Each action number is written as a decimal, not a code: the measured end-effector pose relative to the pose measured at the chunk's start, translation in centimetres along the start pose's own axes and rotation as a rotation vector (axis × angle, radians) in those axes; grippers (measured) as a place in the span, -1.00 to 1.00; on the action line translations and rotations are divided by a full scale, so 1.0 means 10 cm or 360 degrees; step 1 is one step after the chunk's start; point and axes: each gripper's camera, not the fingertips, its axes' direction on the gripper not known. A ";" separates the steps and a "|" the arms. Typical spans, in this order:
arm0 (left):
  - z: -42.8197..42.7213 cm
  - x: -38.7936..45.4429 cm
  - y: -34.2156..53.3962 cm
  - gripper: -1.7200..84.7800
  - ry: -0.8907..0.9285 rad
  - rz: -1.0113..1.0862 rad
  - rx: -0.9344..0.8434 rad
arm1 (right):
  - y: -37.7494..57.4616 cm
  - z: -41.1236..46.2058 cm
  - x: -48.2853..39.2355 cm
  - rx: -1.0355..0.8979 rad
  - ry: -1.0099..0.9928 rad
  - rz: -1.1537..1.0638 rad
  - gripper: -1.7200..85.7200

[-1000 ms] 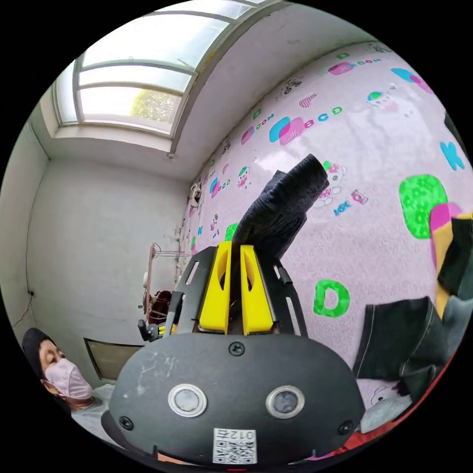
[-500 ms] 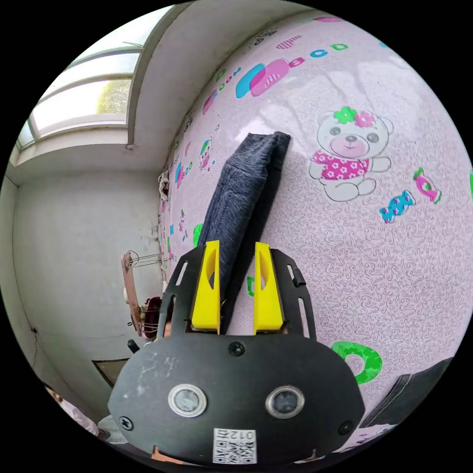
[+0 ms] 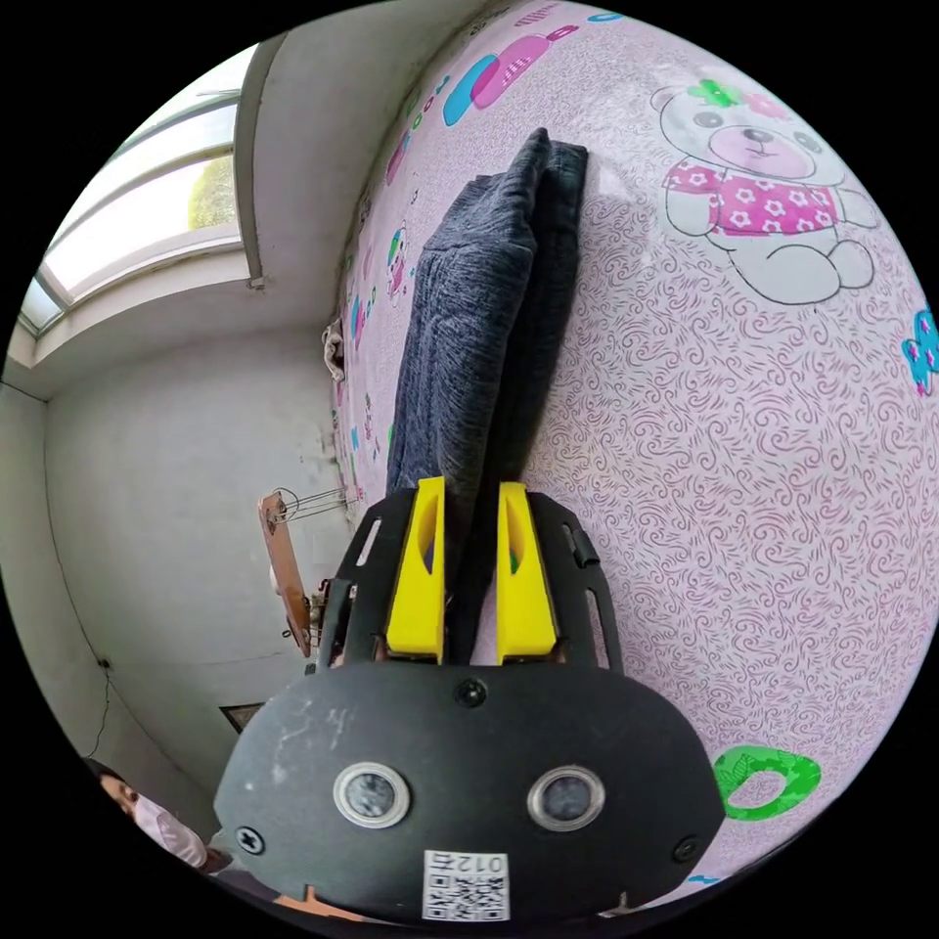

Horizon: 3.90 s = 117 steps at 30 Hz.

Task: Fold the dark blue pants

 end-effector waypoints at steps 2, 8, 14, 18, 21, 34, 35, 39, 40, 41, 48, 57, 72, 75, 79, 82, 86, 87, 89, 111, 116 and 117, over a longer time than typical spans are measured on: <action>-0.06 0.00 -0.02 -0.95 -0.0011 0.0053 -0.0047 | 0.13 -0.06 -0.02 0.0010 0.0053 -0.0050 -0.80; -0.32 -0.01 -0.03 -0.96 -0.0071 0.0237 -0.0192 | 1.09 -0.52 0.28 0.0044 0.0105 0.0011 -0.81; -0.60 -0.12 0.08 -0.94 0.0003 0.0159 -0.0211 | 1.94 -0.96 0.71 -0.0009 0.0008 0.0098 -0.77; -1.11 -0.02 0.31 -0.91 0.0082 -0.0022 0.0072 | 2.08 -1.52 0.87 0.0246 -0.0015 0.0136 -0.76; -1.39 0.19 0.43 -0.85 -0.0077 -0.0046 0.0260 | 1.94 -1.83 0.92 0.0355 -0.0035 0.0118 -0.76; -1.19 0.24 -0.18 -0.68 -0.0271 0.0243 0.0045 | 1.59 -2.05 0.65 0.0421 0.0094 0.0126 -0.82; -1.16 0.24 -0.22 -0.68 -0.0263 0.0281 0.0016 | 1.58 -2.07 0.59 0.0429 0.0132 0.0100 -0.82; -0.98 0.14 -0.33 -0.73 -0.0205 0.0309 -0.0169 | 1.45 -2.08 0.55 0.0413 0.0121 0.0049 -0.80; -0.97 0.13 -0.34 -0.74 -0.0200 0.0294 -0.0174 | 1.40 -2.08 0.59 0.0417 0.0093 0.0066 -0.80; -0.96 0.12 -0.35 -0.76 -0.0206 0.0278 -0.0182 | 1.36 -2.09 0.62 0.0423 0.0098 0.0077 -0.81; -1.10 0.26 -0.06 -0.88 -0.0297 0.0328 -0.0069 | 1.34 -2.16 0.39 0.0510 0.0212 0.0006 -0.84; -1.06 0.27 0.18 -0.93 -0.0349 0.0312 0.0048 | 0.95 -2.22 0.58 0.0591 0.0071 0.0146 -0.80; -1.18 0.04 -0.09 -0.93 -0.0371 0.0315 0.0099 | 0.19 -1.98 -0.07 0.0622 0.0427 -0.0140 -0.86; -0.45 -0.18 -0.31 -0.92 -0.0346 0.0198 -0.0077 | 0.01 -1.79 0.23 0.0597 0.0394 -0.0063 -0.86; -0.24 -0.27 -0.33 -0.91 -0.0330 0.0093 0.0026 | -0.15 -1.65 0.16 0.0563 0.0444 -0.0147 -0.86; -0.18 -0.39 -0.26 -0.89 -0.0279 0.0069 0.0094 | -0.29 -1.56 0.16 0.0527 0.0444 -0.0166 -0.86; -0.12 -0.55 -0.17 -0.87 -0.0169 -0.0100 0.0193 | -0.37 -1.39 0.10 0.0552 0.0458 -0.0190 -0.85; -0.14 -0.59 -0.10 -0.86 -0.0135 -0.0145 0.0240 | -0.38 -1.37 0.10 0.0548 0.0449 -0.0187 -0.85; -0.23 -0.66 0.04 -0.85 -0.0081 -0.0222 0.0345 | -0.44 -1.35 0.07 0.0496 0.0409 -0.0145 -0.83; -0.03 -0.92 1.37 -0.94 0.0183 -0.0272 0.0937 | 0.56 -1.56 -4.25 0.0674 0.0789 -0.1201 -0.94; -0.15 -0.89 1.34 -0.94 0.0187 -0.0197 0.0917 | 0.56 0.20 -3.79 0.0126 0.0872 -0.1373 -0.92; -0.17 -0.89 1.30 -0.94 0.0205 -0.0183 0.0889 | 0.58 0.44 -3.67 0.0034 0.0871 -0.1377 -0.92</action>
